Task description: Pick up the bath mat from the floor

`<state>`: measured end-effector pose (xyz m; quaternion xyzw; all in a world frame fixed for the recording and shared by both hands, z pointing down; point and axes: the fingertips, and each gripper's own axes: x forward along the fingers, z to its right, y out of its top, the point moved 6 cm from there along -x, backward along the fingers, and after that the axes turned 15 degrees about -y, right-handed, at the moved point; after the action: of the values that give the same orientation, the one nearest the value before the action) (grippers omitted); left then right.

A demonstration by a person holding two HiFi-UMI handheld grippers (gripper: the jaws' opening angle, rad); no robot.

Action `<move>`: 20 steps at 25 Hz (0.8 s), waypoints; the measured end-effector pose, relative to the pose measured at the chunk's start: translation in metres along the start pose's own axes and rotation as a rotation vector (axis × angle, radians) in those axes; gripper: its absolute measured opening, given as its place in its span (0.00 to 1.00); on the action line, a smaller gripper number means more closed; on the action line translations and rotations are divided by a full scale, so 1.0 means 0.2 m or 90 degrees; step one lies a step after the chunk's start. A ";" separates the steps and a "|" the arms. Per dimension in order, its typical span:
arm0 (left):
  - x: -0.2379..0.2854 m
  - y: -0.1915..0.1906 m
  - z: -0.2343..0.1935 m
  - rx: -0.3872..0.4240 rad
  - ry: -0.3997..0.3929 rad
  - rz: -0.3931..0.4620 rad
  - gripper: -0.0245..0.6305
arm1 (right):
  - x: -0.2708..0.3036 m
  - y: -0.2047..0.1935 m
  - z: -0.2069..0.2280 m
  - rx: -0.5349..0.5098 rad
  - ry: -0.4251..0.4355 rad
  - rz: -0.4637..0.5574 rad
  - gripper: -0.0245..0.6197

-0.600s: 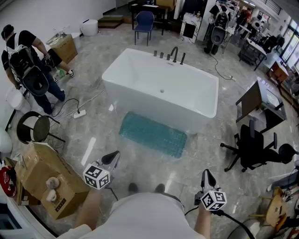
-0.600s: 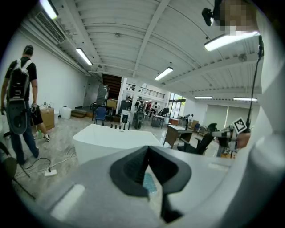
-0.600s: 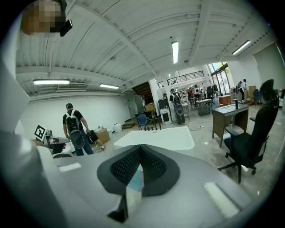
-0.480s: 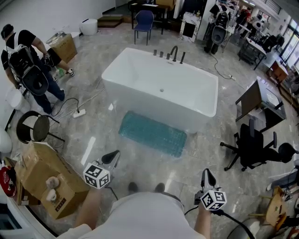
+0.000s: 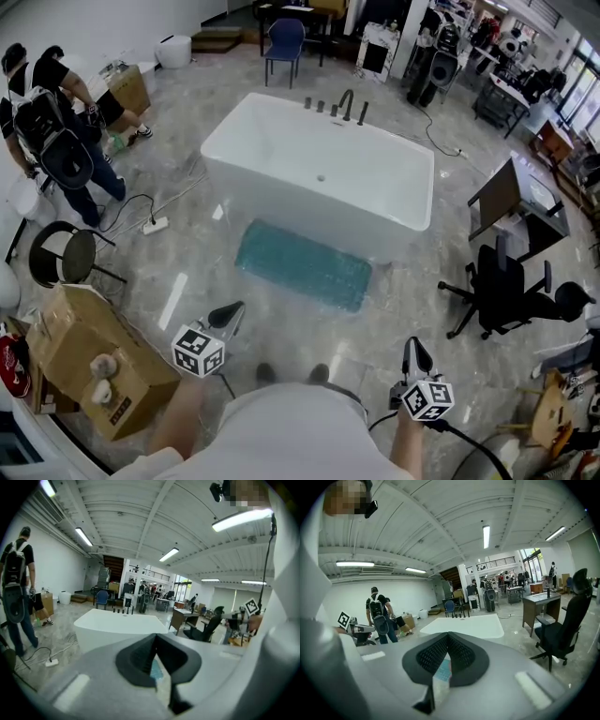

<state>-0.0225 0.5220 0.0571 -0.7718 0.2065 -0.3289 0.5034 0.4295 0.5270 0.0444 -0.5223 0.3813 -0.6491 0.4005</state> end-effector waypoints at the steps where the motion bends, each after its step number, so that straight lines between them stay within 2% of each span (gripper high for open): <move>1: -0.01 -0.01 0.00 -0.001 -0.002 -0.002 0.04 | -0.01 -0.01 -0.01 0.000 0.001 -0.001 0.05; 11: -0.11 -0.11 -0.06 -0.002 -0.027 -0.024 0.04 | -0.09 -0.12 -0.15 0.015 -0.032 -0.017 0.05; 20: -0.29 -0.16 -0.19 0.009 -0.033 -0.041 0.04 | -0.14 -0.24 -0.37 0.044 -0.043 -0.028 0.05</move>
<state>-0.0915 0.5490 0.0801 -0.7830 0.1661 -0.3259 0.5031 0.3555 0.5768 0.0663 -0.5381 0.3329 -0.6528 0.4165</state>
